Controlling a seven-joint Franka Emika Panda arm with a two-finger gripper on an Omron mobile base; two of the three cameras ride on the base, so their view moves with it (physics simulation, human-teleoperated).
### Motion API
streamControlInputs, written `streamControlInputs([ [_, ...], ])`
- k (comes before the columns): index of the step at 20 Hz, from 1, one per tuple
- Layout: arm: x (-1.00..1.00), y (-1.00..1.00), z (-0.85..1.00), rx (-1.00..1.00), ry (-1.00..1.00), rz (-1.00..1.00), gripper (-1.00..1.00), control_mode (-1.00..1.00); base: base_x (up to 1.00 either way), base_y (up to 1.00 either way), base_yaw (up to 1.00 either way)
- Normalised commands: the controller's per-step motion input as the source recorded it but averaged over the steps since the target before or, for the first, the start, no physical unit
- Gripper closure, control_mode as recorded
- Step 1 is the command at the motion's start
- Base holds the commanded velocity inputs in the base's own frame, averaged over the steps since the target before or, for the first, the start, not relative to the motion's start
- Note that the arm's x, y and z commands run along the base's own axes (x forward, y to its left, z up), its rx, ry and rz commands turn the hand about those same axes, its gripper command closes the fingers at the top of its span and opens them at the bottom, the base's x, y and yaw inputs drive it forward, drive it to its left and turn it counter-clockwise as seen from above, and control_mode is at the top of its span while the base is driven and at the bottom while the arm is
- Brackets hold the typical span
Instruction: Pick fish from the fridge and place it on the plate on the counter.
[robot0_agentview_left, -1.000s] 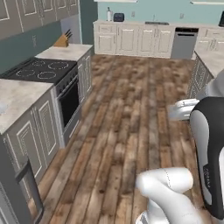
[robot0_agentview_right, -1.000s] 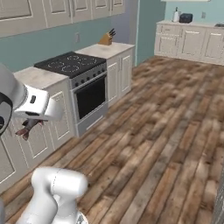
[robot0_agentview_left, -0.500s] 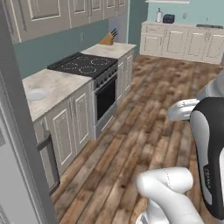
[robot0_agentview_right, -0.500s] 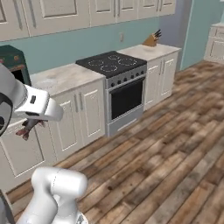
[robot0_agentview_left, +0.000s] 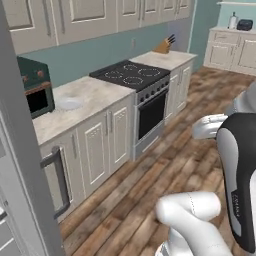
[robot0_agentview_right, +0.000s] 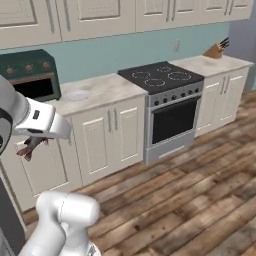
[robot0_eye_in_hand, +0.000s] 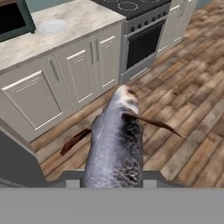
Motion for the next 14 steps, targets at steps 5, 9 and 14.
streamControlInputs([
  [5, 0.0, 0.0, 0.0, 0.0, 0.0, 0.0, 1.0, 1.0, 0.79, -0.56, 0.36],
  [9, 0.0, 0.0, 0.0, 0.0, 0.0, 0.0, 1.0, 1.0, 0.76, -0.68, 0.38],
  [14, 0.0, 0.0, 0.0, 0.0, 0.0, 0.0, 1.0, 1.0, 0.72, -0.64, 0.39],
])
